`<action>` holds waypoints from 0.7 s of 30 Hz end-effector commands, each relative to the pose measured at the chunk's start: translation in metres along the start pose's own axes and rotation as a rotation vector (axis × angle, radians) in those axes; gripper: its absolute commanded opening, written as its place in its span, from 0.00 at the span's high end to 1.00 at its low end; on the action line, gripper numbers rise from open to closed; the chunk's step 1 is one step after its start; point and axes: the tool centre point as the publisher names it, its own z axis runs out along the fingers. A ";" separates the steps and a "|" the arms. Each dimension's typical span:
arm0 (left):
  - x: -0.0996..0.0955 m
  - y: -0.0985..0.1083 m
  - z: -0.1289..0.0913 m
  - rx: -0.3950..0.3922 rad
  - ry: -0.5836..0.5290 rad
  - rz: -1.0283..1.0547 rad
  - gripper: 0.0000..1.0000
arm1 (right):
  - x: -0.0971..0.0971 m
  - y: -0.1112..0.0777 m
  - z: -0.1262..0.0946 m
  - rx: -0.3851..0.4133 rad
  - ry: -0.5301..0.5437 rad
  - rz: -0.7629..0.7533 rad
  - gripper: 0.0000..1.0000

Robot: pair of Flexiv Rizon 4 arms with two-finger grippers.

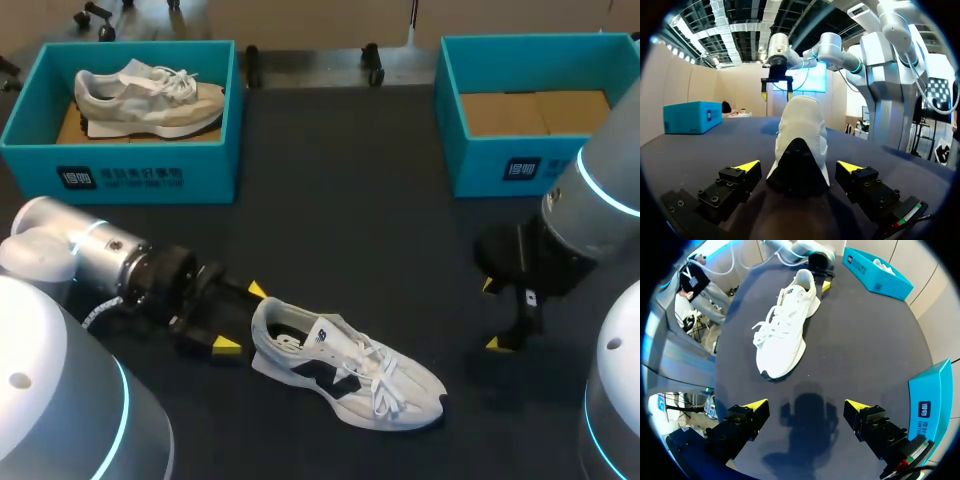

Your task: Take the shoe out of the shoebox, open the shoe tongue, remove and reinsert the insole, then place the shoe into the shoebox

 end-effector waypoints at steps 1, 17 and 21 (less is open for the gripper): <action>-0.001 -0.001 0.006 -0.006 0.006 0.001 0.00 | 0.001 0.000 0.001 0.000 -0.002 -0.001 0.00; -0.003 -0.003 0.015 -0.021 0.029 0.010 0.00 | 0.001 0.000 0.001 0.000 -0.002 -0.001 0.00; -0.004 -0.001 0.019 -0.025 0.040 0.005 0.00 | 0.001 0.000 0.001 0.000 -0.002 -0.001 0.00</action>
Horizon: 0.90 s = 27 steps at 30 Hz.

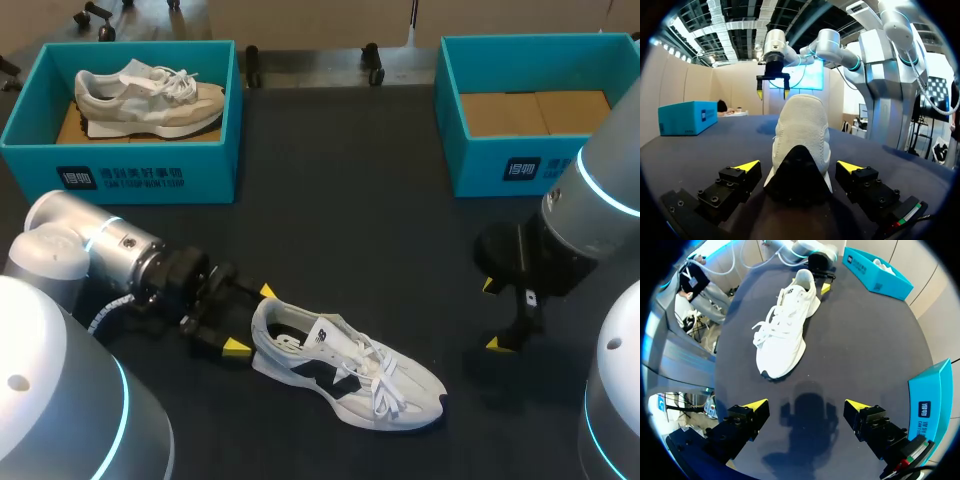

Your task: Take the shoe out of the shoebox, open the shoe tongue, remove and reinsert the insole, then place the shoe into the shoebox

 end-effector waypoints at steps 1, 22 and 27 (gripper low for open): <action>-0.003 0.002 0.004 -0.002 0.009 -0.003 0.00 | 0.001 0.000 0.001 0.000 -0.002 -0.001 0.00; -0.007 0.006 0.019 -0.022 0.038 -0.002 0.00 | 0.001 0.000 0.001 0.000 -0.002 -0.001 0.00; -0.005 0.007 0.023 -0.020 0.047 -0.003 0.00 | 0.001 0.000 0.001 0.000 -0.002 -0.001 0.00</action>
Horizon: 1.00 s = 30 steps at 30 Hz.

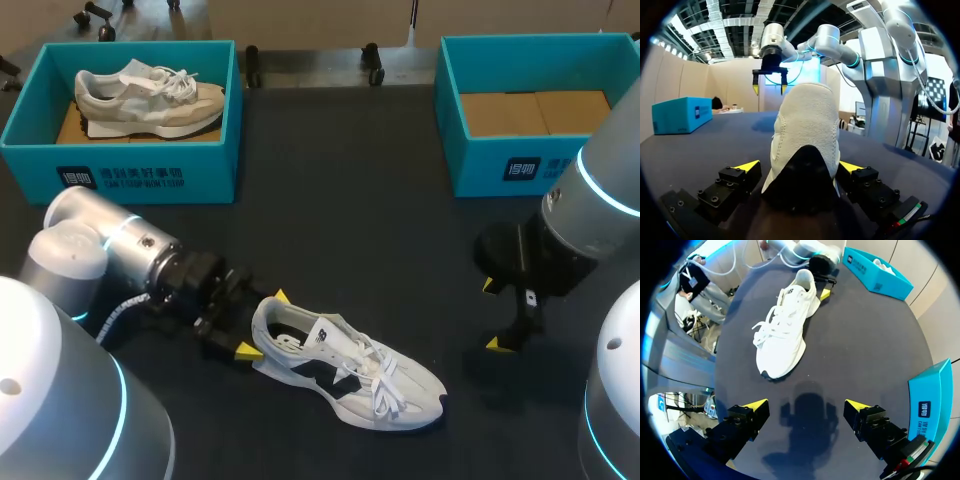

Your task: Take the shoe out of the shoebox, open the shoe tongue, remove and reinsert the insole, then place the shoe into the shoebox

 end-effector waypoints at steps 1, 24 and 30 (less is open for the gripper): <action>-0.001 0.002 0.004 0.003 0.008 -0.002 0.00 | 0.001 0.000 0.001 0.000 -0.002 -0.001 0.00; 0.002 0.005 0.013 0.024 0.042 -0.015 0.00 | 0.001 0.000 0.001 0.000 -0.002 -0.001 0.00; 0.002 0.003 0.016 0.025 0.050 -0.015 0.00 | 0.001 0.000 0.001 0.000 -0.002 -0.001 0.00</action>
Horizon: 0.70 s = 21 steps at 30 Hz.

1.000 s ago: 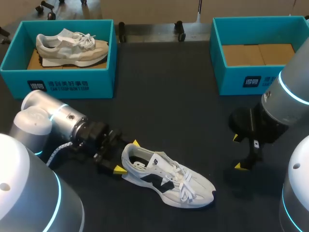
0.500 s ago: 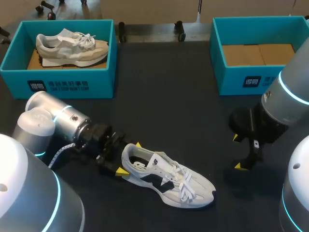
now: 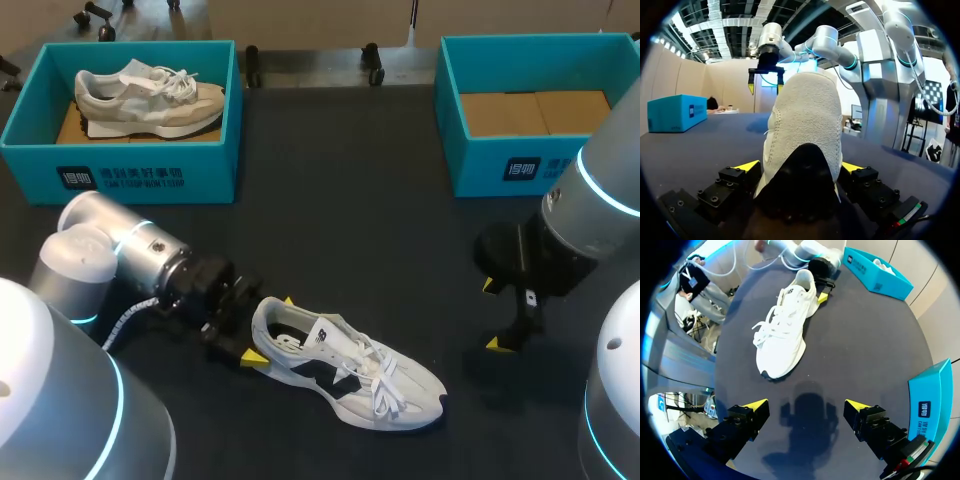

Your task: Take the shoe out of the shoebox, open the shoe tongue, remove and reinsert the insole, then place the shoe into the shoebox

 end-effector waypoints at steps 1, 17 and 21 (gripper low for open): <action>-0.003 0.000 0.002 0.000 0.008 -0.001 0.00 | 0.001 0.000 0.001 0.000 -0.002 -0.001 0.00; -0.004 0.000 0.013 0.005 0.027 -0.019 0.00 | 0.001 0.000 0.001 0.000 -0.002 -0.001 0.00; -0.002 0.001 0.016 0.003 0.034 -0.022 0.00 | 0.001 0.000 0.001 0.000 -0.002 -0.001 0.00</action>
